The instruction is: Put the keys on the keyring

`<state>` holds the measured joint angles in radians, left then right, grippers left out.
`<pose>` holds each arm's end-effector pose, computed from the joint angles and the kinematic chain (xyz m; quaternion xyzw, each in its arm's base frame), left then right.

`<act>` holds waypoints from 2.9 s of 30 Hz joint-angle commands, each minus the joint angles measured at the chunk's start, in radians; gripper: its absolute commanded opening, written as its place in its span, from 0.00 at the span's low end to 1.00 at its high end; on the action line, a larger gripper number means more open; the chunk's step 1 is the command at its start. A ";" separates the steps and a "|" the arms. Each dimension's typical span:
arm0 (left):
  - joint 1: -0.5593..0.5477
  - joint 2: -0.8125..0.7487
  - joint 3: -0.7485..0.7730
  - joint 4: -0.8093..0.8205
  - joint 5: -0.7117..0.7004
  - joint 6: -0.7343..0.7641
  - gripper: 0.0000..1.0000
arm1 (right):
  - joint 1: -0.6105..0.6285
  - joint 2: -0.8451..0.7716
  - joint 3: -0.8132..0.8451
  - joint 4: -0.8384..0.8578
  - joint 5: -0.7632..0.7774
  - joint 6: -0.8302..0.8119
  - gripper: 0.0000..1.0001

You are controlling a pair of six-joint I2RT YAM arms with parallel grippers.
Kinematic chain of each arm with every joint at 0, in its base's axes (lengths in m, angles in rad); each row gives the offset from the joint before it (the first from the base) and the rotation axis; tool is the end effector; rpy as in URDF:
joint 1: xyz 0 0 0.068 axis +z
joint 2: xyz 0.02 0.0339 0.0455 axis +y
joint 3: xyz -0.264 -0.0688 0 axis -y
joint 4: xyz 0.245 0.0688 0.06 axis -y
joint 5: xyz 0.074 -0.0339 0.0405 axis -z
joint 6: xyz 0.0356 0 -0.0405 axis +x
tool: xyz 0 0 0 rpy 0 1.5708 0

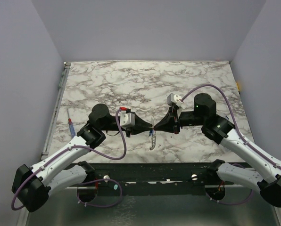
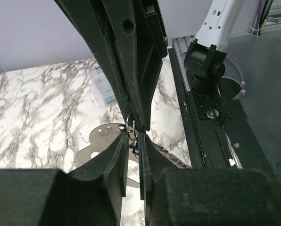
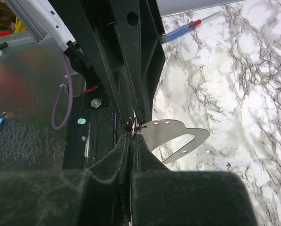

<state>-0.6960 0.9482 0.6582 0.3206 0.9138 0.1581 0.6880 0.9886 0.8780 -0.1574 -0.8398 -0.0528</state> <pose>0.1459 -0.1586 0.3183 0.5470 0.4375 -0.4673 0.5394 0.1525 0.1597 0.3407 -0.4933 0.5874 0.4809 0.4247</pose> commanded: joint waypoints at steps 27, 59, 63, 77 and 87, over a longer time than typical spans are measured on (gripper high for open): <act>-0.012 0.115 0.052 0.130 0.013 -0.099 0.25 | 0.007 -0.004 0.022 0.052 -0.017 0.001 0.01; 0.020 0.127 0.048 0.151 -0.037 -0.130 0.00 | 0.007 -0.014 0.029 -0.010 0.032 -0.015 0.35; 0.023 0.124 0.048 0.131 -0.039 -0.120 0.00 | 0.007 -0.013 0.038 -0.035 0.041 -0.031 0.36; 0.023 0.155 0.118 -0.158 -0.091 0.057 0.00 | 0.007 -0.005 0.127 -0.229 0.120 -0.250 0.37; 0.023 0.159 0.109 -0.178 -0.111 0.065 0.00 | 0.007 0.067 0.169 -0.260 0.137 -0.299 0.35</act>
<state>-0.6746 1.1091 0.7498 0.1490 0.8192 0.2008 0.6880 1.0252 1.0149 -0.3843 -0.7300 -0.3180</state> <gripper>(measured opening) 0.026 0.352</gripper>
